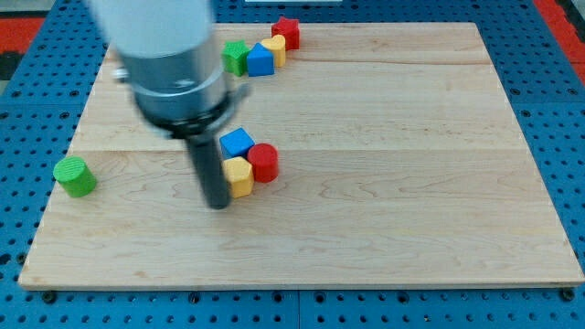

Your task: Push the green circle closer to blue cube

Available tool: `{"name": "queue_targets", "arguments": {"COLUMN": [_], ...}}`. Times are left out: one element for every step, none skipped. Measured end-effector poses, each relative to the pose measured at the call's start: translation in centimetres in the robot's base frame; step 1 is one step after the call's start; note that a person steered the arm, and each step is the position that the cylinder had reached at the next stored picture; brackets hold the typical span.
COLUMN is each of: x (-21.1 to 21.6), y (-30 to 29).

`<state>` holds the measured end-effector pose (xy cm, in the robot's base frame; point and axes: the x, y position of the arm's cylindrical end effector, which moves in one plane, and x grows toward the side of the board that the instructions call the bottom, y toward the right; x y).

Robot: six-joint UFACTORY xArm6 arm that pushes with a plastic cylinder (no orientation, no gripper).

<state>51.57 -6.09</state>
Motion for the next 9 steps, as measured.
{"name": "queue_targets", "arguments": {"x": [-2.1, -3.1, -4.2, -4.0, 3.2, 3.7, 1.2, -1.7, -2.9], "y": [7.1, 7.3, 4.5, 4.4, 2.6, -12.7, -21.5, -22.4, -21.6]}}
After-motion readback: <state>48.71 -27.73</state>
